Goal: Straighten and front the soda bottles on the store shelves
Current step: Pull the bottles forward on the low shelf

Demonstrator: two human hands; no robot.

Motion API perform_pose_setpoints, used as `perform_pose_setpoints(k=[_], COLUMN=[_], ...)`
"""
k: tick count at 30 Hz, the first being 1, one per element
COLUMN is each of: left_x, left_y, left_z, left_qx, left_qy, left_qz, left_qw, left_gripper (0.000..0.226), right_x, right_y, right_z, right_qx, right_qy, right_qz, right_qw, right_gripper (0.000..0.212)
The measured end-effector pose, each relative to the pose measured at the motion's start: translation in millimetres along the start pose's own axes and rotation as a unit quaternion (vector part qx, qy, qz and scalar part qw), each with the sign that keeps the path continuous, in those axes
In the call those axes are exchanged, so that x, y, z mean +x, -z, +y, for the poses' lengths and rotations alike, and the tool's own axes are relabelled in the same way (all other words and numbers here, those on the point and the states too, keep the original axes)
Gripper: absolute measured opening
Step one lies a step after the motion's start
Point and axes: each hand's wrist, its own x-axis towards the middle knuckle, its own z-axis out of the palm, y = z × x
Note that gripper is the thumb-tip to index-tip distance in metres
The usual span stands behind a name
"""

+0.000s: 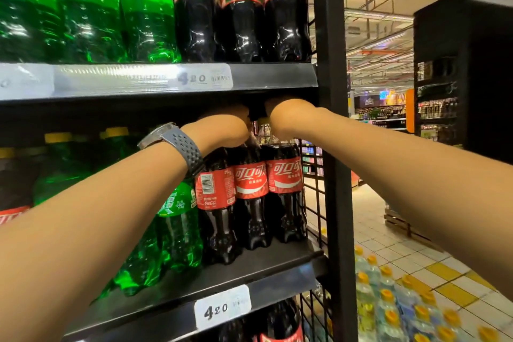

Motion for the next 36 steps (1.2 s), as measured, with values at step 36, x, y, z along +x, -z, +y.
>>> perform_pose_setpoints(k=[36], left_x=[-80], left_y=[33], left_z=[-118], left_qx=[-0.045], left_qy=[0.012], left_qz=[0.019], left_qw=[0.999], left_gripper=[0.044], right_x=[18], right_y=[12], right_z=[-72], right_qx=[0.173], right_qy=[0.191], right_qz=[0.042], right_qw=[0.965], right_gripper=[0.039])
